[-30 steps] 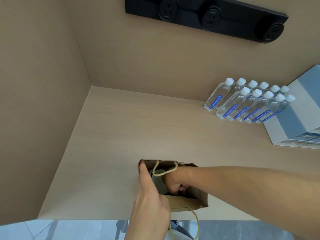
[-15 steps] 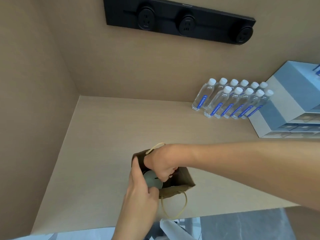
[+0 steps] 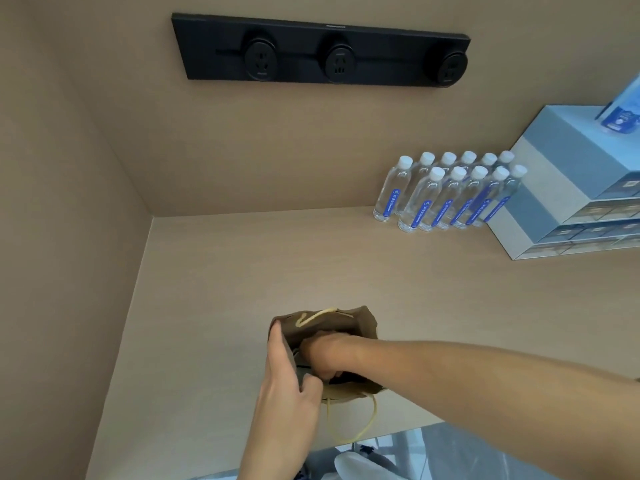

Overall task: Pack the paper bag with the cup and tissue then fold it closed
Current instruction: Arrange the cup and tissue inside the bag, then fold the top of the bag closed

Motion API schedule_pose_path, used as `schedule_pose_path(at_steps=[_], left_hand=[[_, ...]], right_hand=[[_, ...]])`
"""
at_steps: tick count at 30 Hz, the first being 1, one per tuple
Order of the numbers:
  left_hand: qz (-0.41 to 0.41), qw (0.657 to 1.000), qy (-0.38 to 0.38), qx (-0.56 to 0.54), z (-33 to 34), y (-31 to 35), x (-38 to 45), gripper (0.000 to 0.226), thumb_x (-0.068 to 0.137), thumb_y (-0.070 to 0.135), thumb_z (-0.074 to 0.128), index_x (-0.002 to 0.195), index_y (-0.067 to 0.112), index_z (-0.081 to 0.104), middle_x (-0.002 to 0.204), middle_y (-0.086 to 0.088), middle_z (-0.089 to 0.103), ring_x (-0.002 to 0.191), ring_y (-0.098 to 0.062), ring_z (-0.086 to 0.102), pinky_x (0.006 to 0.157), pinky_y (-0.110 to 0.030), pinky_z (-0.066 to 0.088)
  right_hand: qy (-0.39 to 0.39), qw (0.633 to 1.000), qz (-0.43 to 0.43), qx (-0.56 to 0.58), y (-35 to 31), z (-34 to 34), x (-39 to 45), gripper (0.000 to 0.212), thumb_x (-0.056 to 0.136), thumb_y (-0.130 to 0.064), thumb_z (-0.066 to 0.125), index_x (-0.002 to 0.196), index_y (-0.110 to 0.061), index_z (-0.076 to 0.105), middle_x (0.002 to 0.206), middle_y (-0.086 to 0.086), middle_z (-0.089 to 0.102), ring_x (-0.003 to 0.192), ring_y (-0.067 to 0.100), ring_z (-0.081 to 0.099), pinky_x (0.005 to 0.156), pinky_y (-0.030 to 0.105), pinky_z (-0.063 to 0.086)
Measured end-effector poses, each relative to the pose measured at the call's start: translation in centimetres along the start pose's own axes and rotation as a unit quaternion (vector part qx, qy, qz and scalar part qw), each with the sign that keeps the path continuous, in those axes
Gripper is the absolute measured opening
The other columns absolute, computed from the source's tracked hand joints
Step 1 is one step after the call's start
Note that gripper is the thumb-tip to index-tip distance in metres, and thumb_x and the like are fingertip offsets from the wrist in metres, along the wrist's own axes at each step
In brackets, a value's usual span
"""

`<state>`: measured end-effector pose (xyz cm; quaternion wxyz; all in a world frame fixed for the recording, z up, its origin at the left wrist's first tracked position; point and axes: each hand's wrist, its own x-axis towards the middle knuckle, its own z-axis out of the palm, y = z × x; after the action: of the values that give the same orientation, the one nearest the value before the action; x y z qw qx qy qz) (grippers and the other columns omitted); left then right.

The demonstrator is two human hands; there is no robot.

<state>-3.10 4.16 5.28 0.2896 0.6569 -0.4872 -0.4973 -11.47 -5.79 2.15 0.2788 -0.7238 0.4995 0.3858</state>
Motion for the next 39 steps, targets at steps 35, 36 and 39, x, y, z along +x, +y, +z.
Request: schedule_pose_path(at_steps=[35,36,39], left_hand=[[-0.039,0.991,-0.069,-0.11,-2.8,0.1,1.7,0.058,0.074,0.068,0.047,0.132,0.06,0.041,0.114,0.018,0.062,0.101,0.009,0.059,0.067,-0.025,0.061],[-0.042,0.99,-0.072,-0.115,-2.6,0.2,1.8,0.057,0.075,0.068,0.046,0.131,0.057,0.044,0.12,0.019,0.059,0.105,0.008,0.057,0.069,-0.025,0.062],[-0.054,0.985,-0.057,-0.151,-2.2,0.3,2.0,0.03,0.093,0.05,0.042,0.113,0.047,0.065,0.121,0.007,0.066,0.11,-0.002,0.062,0.082,-0.029,0.06]], right_hand=[[0.253,0.669,-0.105,0.691,6.4,6.1,-10.1,0.051,0.081,-0.064,0.049,0.13,-0.055,0.04,0.113,-0.012,0.062,0.069,0.024,0.075,0.054,0.03,0.059],[0.256,0.664,-0.095,0.696,6.2,5.8,-10.0,0.053,0.081,-0.065,0.048,0.132,-0.057,0.036,0.114,-0.009,0.061,0.068,0.022,0.074,0.055,0.03,0.059],[0.246,0.635,-0.078,0.729,6.0,5.3,-9.5,0.047,0.089,-0.059,0.045,0.134,-0.047,0.044,0.113,0.001,0.064,0.063,0.021,0.072,0.057,0.033,0.06]])
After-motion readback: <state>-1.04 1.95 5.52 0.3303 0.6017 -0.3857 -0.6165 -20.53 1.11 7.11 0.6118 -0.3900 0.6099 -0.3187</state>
